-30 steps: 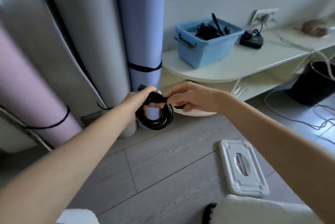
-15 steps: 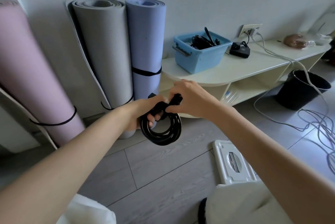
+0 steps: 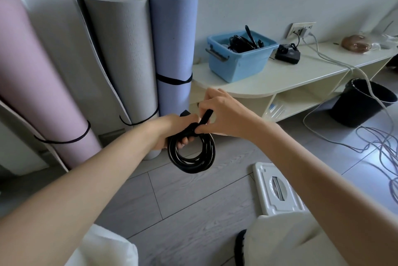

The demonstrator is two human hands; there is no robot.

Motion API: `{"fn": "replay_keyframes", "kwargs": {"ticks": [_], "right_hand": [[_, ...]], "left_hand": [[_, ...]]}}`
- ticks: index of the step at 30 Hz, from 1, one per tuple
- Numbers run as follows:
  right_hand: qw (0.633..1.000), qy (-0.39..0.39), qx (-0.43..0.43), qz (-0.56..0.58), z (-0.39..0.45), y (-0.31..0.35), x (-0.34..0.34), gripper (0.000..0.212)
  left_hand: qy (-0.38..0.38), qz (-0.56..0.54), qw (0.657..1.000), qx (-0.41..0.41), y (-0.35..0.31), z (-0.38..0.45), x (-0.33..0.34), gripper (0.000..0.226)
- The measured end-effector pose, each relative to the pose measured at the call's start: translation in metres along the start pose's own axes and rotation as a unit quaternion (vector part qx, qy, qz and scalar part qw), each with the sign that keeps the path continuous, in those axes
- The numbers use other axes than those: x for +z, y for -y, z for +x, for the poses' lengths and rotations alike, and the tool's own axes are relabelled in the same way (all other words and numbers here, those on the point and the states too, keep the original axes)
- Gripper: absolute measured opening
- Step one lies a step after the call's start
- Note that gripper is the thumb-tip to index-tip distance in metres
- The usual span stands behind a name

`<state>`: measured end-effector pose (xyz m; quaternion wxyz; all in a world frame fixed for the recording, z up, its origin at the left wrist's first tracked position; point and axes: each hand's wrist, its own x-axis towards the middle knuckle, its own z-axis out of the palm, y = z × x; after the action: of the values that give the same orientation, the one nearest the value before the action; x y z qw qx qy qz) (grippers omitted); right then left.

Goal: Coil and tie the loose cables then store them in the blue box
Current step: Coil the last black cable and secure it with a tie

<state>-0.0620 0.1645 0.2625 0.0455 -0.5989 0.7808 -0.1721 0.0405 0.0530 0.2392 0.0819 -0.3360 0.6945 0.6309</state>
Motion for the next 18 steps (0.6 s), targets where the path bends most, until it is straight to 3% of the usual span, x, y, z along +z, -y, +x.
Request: {"fn": "replay_keyframes", "kwargs": {"ticks": [2,5,7,10,12,15,18], "right_hand": [[0.997,0.027,0.041,0.051,-0.001,-0.003,-0.010,0.025],[0.981,0.001,0.099,0.164,-0.002,-0.010,-0.019,0.018],[0.952,-0.009,0.143,0.272,-0.004,-0.012,-0.019,0.013],[0.894,-0.024,0.173,0.412,-0.002,-0.010,-0.014,0.023],[0.881,-0.034,0.188,0.432,0.001,-0.007,-0.009,0.026],[0.890,-0.056,0.215,0.399,0.005,-0.001,0.000,0.024],[0.863,-0.096,0.255,0.425,0.008,0.002,0.011,0.019]], "left_hand": [[-0.010,0.020,1.000,0.017,0.001,-0.002,-0.002,0.023],[-0.023,0.083,0.996,0.031,0.004,-0.003,-0.010,0.023],[-0.006,0.081,0.996,0.044,0.004,-0.007,-0.011,0.025],[0.056,0.018,0.994,0.092,-0.002,-0.012,-0.007,0.026],[0.067,-0.005,0.989,0.132,-0.007,-0.013,-0.003,0.028],[0.062,-0.013,0.984,0.166,-0.009,-0.012,-0.003,0.027],[0.050,0.005,0.984,0.172,-0.006,-0.007,-0.005,0.032]]}}
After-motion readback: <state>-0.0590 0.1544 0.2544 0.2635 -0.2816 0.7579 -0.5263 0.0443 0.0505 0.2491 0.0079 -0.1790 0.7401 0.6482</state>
